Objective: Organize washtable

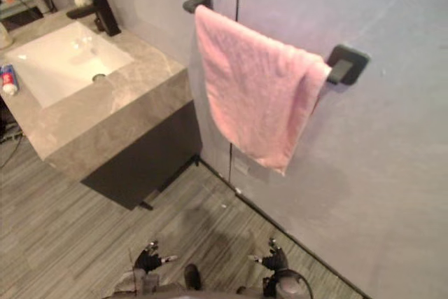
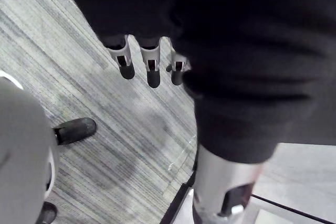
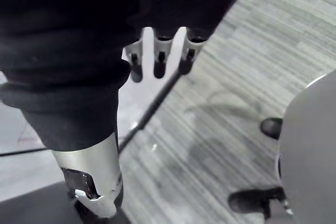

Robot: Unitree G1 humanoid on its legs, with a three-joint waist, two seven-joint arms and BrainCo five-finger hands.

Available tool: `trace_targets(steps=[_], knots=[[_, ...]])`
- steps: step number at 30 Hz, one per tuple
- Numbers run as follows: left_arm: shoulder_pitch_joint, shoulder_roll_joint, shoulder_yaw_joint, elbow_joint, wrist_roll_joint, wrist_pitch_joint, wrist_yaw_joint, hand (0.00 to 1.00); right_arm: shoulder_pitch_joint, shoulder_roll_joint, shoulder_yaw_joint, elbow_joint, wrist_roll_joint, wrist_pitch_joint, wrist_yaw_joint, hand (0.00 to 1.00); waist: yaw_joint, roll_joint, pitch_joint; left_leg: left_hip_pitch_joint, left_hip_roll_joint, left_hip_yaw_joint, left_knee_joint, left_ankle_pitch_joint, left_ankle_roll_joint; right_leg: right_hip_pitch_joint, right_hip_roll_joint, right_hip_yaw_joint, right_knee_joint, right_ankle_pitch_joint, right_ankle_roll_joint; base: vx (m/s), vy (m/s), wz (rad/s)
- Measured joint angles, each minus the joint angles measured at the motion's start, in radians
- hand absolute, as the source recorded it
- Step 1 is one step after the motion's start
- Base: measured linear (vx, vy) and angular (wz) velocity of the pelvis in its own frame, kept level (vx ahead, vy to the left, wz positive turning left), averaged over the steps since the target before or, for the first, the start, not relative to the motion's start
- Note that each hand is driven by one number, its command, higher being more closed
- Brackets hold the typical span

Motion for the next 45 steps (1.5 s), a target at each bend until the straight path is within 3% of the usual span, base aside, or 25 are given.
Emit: trace_targets(steps=[1, 2, 4, 6, 7, 8, 10, 13, 14, 16, 17, 18, 20, 21, 22, 23, 24, 25, 27, 30, 32, 35, 38, 42, 45], knots=[[0.0, 0.0, 0.001, 0.0, 0.0, 0.0, -0.003, 0.0, 0.0, -0.003, 0.0, 0.001, -0.002, 0.001, 0.001, 0.0, 0.0, 0.002, 0.002, 0.001, -0.003, 0.001, 0.005, -0.001, 0.0, -0.008, -0.005, 0.004, 0.014, -0.01, 0.003, -0.06, 0.067, -0.1], [0.002, 0.001, 0.014, -0.001, 0.0, 0.0, -0.012, 0.0, 0.002, -0.008, 0.0, 0.002, -0.009, 0.002, 0.002, 0.0, 0.0, -0.001, 0.003, -0.001, -0.024, -0.004, 0.007, -0.018, 0.014, -0.039, -0.031, 0.001, 0.08, -0.06, 0.038, -0.04, 0.085, 0.02], [0.004, 0.004, 0.014, -0.002, 0.0, 0.0, -0.013, 0.0, 0.005, -0.009, 0.0, -0.003, -0.009, 0.001, 0.003, 0.0, -0.008, -0.008, 0.003, -0.004, -0.051, -0.02, 0.036, -0.045, 0.034, -0.054, -0.066, -0.024, 0.144, -0.092, 0.089, 0.07, 0.118, 0.34], [0.007, 0.004, 0.013, 0.001, 0.0, 0.003, -0.011, 0.0, 0.007, -0.018, 0.002, -0.017, -0.009, 0.0, 0.006, 0.0, -0.022, -0.002, 0.009, -0.004, -0.054, -0.075, 0.041, -0.08, 0.049, -0.128, -0.09, -0.014, 0.364, -0.079, 0.103, 0.14, 0.125, 0.54], [0.016, 0.0, 0.014, 0.003, 0.0, 0.004, -0.011, 0.0, 0.006, -0.024, 0.007, -0.032, -0.009, -0.005, 0.007, 0.0, -0.026, 0.019, 0.011, 0.017, -0.04, -0.107, 0.035, -0.086, 0.057, -0.183, -0.087, 0.013, 0.462, -0.079, 0.069, 0.16, 0.153, 0.58], [0.017, 0.004, 0.018, 0.001, -0.005, 0.004, -0.01, 0.0, 0.009, -0.027, 0.006, -0.038, -0.009, -0.007, 0.006, 0.0, -0.026, 0.025, 0.022, 0.016, -0.023, -0.134, 0.042, -0.094, 0.064, -0.213, -0.071, 0.047, 0.444, -0.112, 0.027, 0.19, 0.135, 0.61], [0.011, 0.014, 0.017, 0.002, -0.003, 0.004, -0.01, 0.0, 0.007, -0.021, 0.006, -0.047, -0.006, -0.009, 0.007, 0.0, -0.026, 0.012, 0.036, 0.016, -0.007, -0.196, 0.05, -0.098, 0.065, -0.271, -0.048, 0.09, 0.424, -0.124, 0.046, 0.2, 0.052, 0.84], [0.003, 0.016, 0.022, 0.018, -0.003, 0.003, -0.011, 0.0, 0.007, -0.022, 0.006, -0.049, -0.004, -0.012, 0.007, 0.0, -0.029, 0.012, 0.039, 0.024, 0.008, -0.308, 0.094, -0.127, 0.042, -0.346, 0.003, 0.257, 0.374, -0.098, 0.081, 0.25, -0.04, 1.13], [0.003, 0.016, 0.03, 0.018, -0.003, 0.001, -0.011, 0.0, 0.008, -0.021, 0.009, -0.049, -0.005, -0.012, 0.006, 0.0, -0.026, 0.005, 0.039, 0.04, -0.003, -0.353, 0.113, -0.137, 0.025, -0.346, -0.006, 0.303, 0.35, -0.081, 0.093, 0.29, -0.096, 1.39], [0.004, 0.014, 0.034, 0.016, -0.004, -0.003, -0.01, 0.0, 0.008, -0.021, 0.016, -0.051, -0.005, -0.012, 0.005, 0.0, -0.026, -0.002, 0.04, 0.053, -0.025, -0.422, 0.115, -0.146, 0.011, -0.347, -0.035, 0.295, 0.336, -0.061, 0.085, 0.31, -0.171, 1.53], [0.006, 0.015, 0.037, 0.011, -0.01, -0.005, -0.009, 0.0, 0.007, -0.021, 0.018, -0.054, -0.005, -0.012, 0.004, 0.0, -0.022, -0.013, 0.036, 0.052, -0.046, -0.465, 0.12, -0.153, -0.001, -0.347, -0.067, 0.272, 0.314, -0.024, 0.079, 0.35, -0.276, 2.0], [0.012, 0.023, 0.053, -0.004, -0.011, -0.008, -0.009, 0.0, 0.008, -0.012, 0.029, -0.05, -0.005, -0.009, 0.005, 0.0, -0.019, -0.047, 0.03, 0.042, -0.072, -0.502, 0.13, -0.166, -0.022, -0.349, -0.103, 0.252, 0.281, 0.076, 0.058, 0.32, -0.329, 1.84], [0.009, -0.005, 0.092, -0.004, -0.021, -0.008, -0.005, 0.0, -0.011, -0.019, 0.025, -0.06, -0.004, -0.009, 0.002, 0.0, -0.018, -0.012, 0.043, 0.0, -0.017, -0.443, 0.175, -0.209, -0.066, -0.346, -0.108, 0.174, 0.297, 0.06, 0.05, 0.23, -0.283, 1.26], [0.011, -0.024, 0.107, -0.004, -0.023, -0.007, -0.005, 0.0, -0.011, -0.03, 0.014, -0.084, -0.002, -0.01, -0.003, 0.0, -0.023, 0.023, 0.045, -0.032, 0.048, -0.334, 0.187, -0.199, -0.09, -0.341, -0.102, 0.121, 0.292, 0.049, 0.033, 0.19, -0.241, 1.07], [0.013, -0.036, 0.111, -0.005, -0.024, -0.007, -0.002, 0.0, -0.013, -0.037, 0.014, -0.088, 0.005, -0.01, -0.007, 0.0, -0.023, 0.04, 0.046, -0.03, 0.097, -0.241, 0.178, -0.167, -0.13, -0.336, -0.1, 0.084, 0.302, 0.036, 0.013, 0.18, -0.235, 0.92], [0.013, -0.035, 0.11, -0.006, -0.026, -0.007, -0.002, 0.0, -0.012, -0.037, 0.014, -0.088, 0.005, -0.009, -0.008, 0.0, -0.023, 0.041, 0.046, -0.022, 0.114, -0.193, 0.171, -0.143, -0.14, -0.334, -0.101, 0.07, 0.31, 0.03, 0.003, 0.14, -0.175, 0.74], [0.012, -0.032, 0.105, -0.015, -0.032, -0.008, -0.003, 0.0, -0.015, -0.035, 0.013, -0.089, 0.005, -0.01, -0.012, 0.0, -0.029, 0.036, 0.047, -0.021, 0.132, -0.12, 0.169, -0.103, -0.127, -0.33, -0.113, 0.038, 0.334, 0.019, -0.006, 0.06, -0.132, 0.55], [0.011, -0.033, 0.102, -0.025, -0.032, -0.008, -0.005, 0.0, -0.018, -0.038, 0.011, -0.088, 0.004, -0.009, -0.015, 0.0, -0.032, 0.033, 0.047, -0.028, 0.126, -0.1, 0.167, -0.084, -0.115, -0.328, -0.119, 0.033, 0.337, 0.017, -0.005, 0.03, -0.117, 0.68], [0.012, -0.027, 0.086, -0.042, -0.033, -0.01, -0.01, 0.0, -0.017, -0.037, 0.013, -0.087, 0.002, -0.009, -0.015, 0.0, -0.033, 0.002, 0.034, -0.028, 0.104, -0.097, 0.072, 0.013, -0.112, -0.326, -0.139, 0.002, 0.285, 0.016, -0.004, -0.01, -0.075, 0.63], [0.004, -0.027, 0.028, -0.039, -0.035, -0.004, -0.016, 0.0, -0.014, -0.036, -0.021, -0.075, -0.001, -0.008, -0.019, 0.0, -0.083, 0.002, 0.031, -0.015, 0.155, -0.011, 0.163, -0.053, -0.11, -0.295, -0.181, -0.128, 0.262, 0.028, -0.011, -0.02, 0.022, 1.08], [-0.008, -0.035, -0.015, -0.037, -0.041, -0.002, -0.027, 0.0, -0.005, -0.052, -0.029, -0.074, -0.007, -0.009, -0.02, 0.0, -0.085, 0.009, 0.027, -0.016, 0.163, 0.055, 0.159, -0.053, -0.12, -0.292, -0.22, -0.193, 0.271, 0.042, 0.012, -0.04, 0.153, 0.99], [-0.005, -0.009, -0.056, -0.031, -0.041, -0.001, -0.033, 0.0, 0.011, -0.035, -0.065, -0.067, -0.009, -0.009, -0.017, 0.0, -0.092, 0.009, 0.025, -0.03, 0.134, 0.112, 0.105, -0.054, -0.12, -0.22, -0.253, -0.311, 0.211, 0.09, 0.051, -0.05, 0.248, 1.28], [0.017, 0.028, -0.057, -0.022, -0.04, -0.002, -0.032, 0.0, 0.013, -0.01, -0.045, -0.044, -0.024, -0.009, -0.013, 0.0, -0.076, 0.001, 0.008, -0.025, 0.09, 0.052, 0.067, -0.032, -0.091, -0.168, -0.252, -0.296, 0.151, 0.126, 0.062, -0.07, 0.192, 0.67], [0.038, 0.08, -0.047, 0.013, -0.044, -0.005, -0.028, 0.0, 0.004, 0.002, -0.021, -0.027, -0.031, -0.006, 0.001, 0.0, -0.069, 0.0, 0.007, -0.014, 0.065, -0.035, 0.0, 0.012, -0.062, -0.159, -0.208, 0.012, 0.146, 0.145, 0.04, -0.07, 0.148, 0.67], [0.039, 0.087, -0.002, 0.028, -0.04, -0.004, -0.024, 0.0, -0.003, 0.001, 0.004, -0.002, -0.035, -0.005, 0.005, 0.0, -0.05, -0.01, -0.001, -0.026, 0.057, -0.062, -0.001, 0.028, -0.068, -0.136, -0.207, 0.019, 0.102, 0.131, 0.061, -0.08, 0.027, 0.22]])
